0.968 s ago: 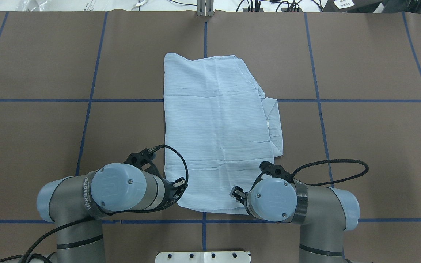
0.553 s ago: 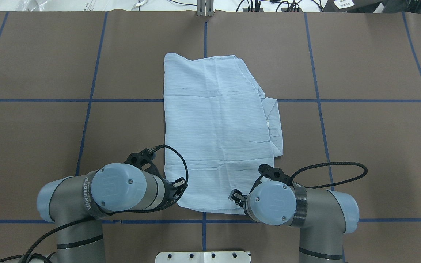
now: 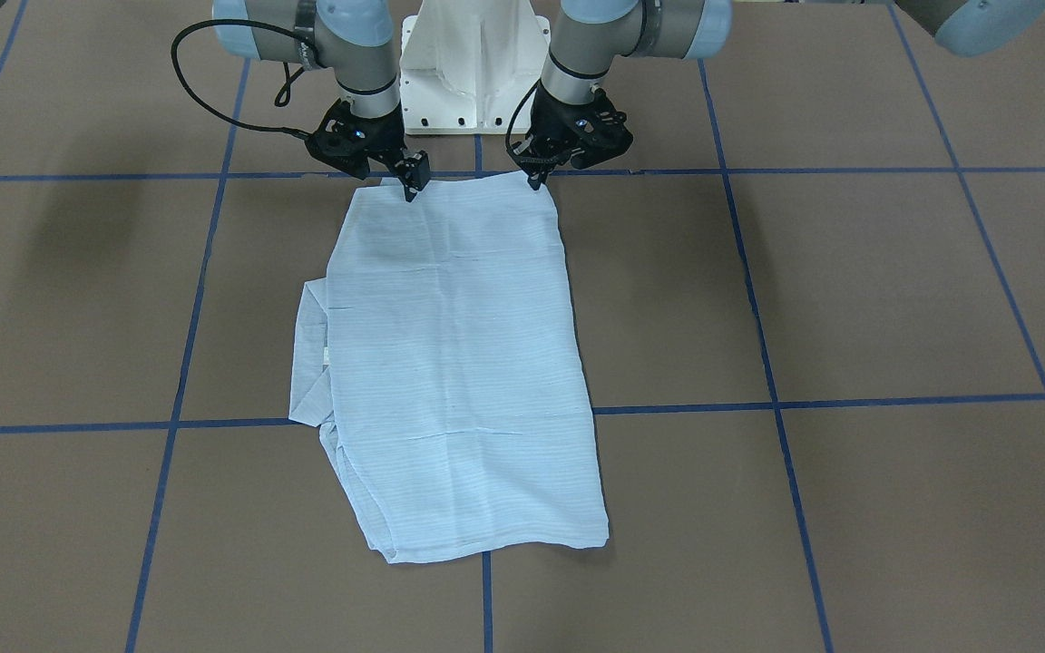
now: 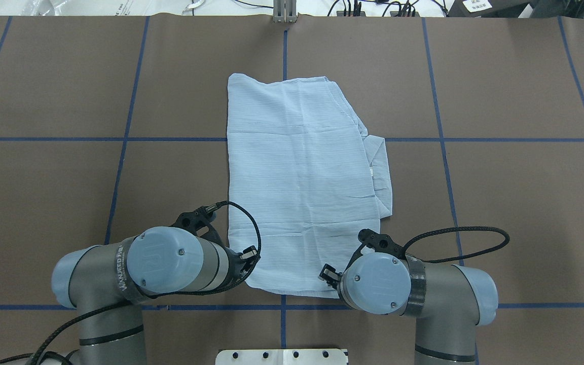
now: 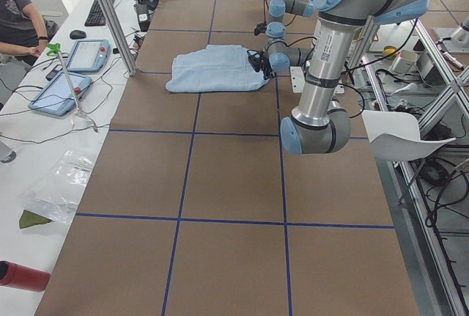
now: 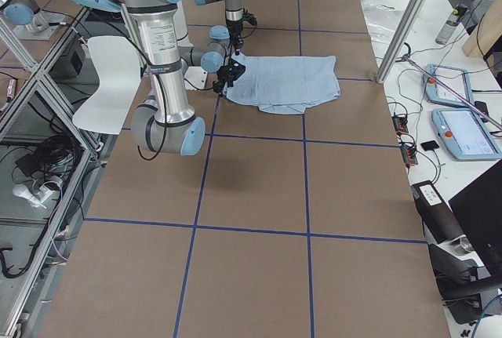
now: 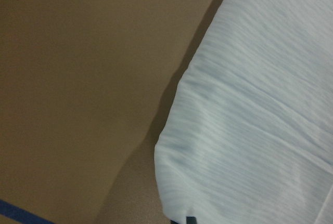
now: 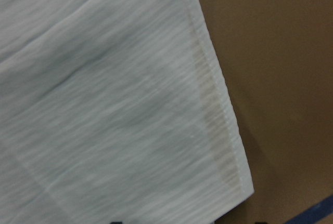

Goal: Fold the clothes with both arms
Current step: 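Position both grippers at the shirt's near corners and grasp them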

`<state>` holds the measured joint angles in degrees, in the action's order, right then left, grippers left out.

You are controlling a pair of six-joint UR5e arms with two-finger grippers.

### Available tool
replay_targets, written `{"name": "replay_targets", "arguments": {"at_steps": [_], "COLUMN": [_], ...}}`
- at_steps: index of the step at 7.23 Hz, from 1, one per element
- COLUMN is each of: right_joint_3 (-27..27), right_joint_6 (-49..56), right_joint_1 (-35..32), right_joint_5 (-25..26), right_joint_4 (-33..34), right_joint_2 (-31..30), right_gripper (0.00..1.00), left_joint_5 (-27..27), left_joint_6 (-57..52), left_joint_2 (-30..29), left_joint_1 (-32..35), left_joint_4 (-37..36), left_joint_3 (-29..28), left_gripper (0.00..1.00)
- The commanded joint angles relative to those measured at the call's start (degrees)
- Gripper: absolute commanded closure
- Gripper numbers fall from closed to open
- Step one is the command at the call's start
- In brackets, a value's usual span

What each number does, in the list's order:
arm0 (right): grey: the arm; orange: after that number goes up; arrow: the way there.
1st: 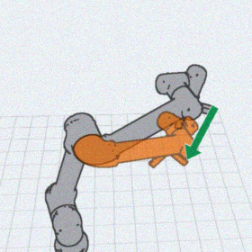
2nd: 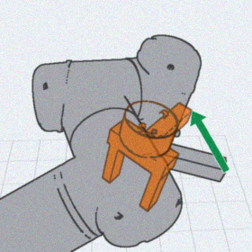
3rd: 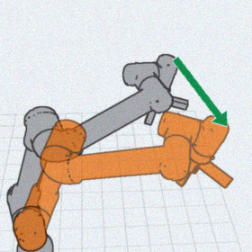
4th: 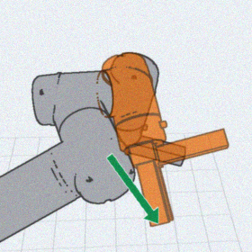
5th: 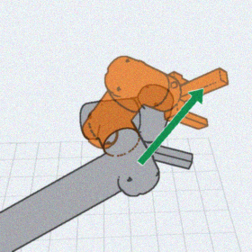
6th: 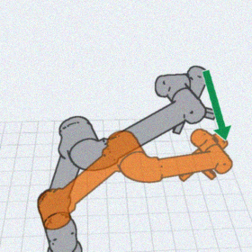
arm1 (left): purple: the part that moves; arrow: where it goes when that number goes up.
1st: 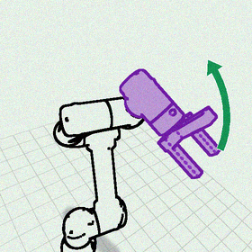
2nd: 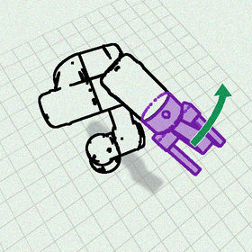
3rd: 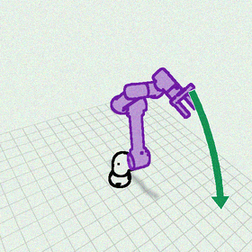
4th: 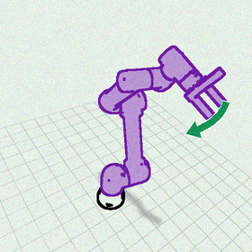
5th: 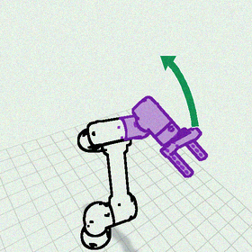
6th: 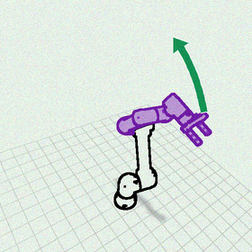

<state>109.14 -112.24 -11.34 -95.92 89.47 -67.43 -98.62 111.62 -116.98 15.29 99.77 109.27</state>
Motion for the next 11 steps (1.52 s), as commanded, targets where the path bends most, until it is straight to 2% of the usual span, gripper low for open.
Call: {"name": "replay_targets", "arguments": {"at_steps": [1,4,6,7,9,11], "right_joint_3": [-0.3,-0.2,0.3,0.4,0.9,3.9], "right_joint_6": [0.1,0.1,0.3,0.6,0.8,1.0], "right_joint_1": [0.0,-0.1,-0.3,-0.5,-0.5,-1.4], "right_joint_5": [0.3,0.3,0.3,0.3,0.2,-0.7], "right_joint_4": [-0.2,-0.2,-0.2,-0.1,0.0,0.6], "right_joint_2": [-0.1,-0.1,-0.1,0.0,0.0,-0.3], "right_gripper": [0.13,0.46,0.76,0.88,1.00,1.00], "left_joint_5": [0.0,0.0,0.0,0.0,-0.1,-0.1], "left_joint_6": [0.0,0.0,0.0,0.0,0.1,0.0], "left_joint_2": [0.0,0.0,0.0,0.0,0.1,0.0], "left_joint_1": [0.0,0.0,0.0,0.0,0.3,0.4], "left_joint_4": [0.1,0.0,0.0,0.0,-0.1,-0.1], "left_joint_3": [0.0,0.0,0.0,0.0,0.4,0.5], "left_gripper": [1.00,1.00,1.00,1.00,1.00,1.00]}}
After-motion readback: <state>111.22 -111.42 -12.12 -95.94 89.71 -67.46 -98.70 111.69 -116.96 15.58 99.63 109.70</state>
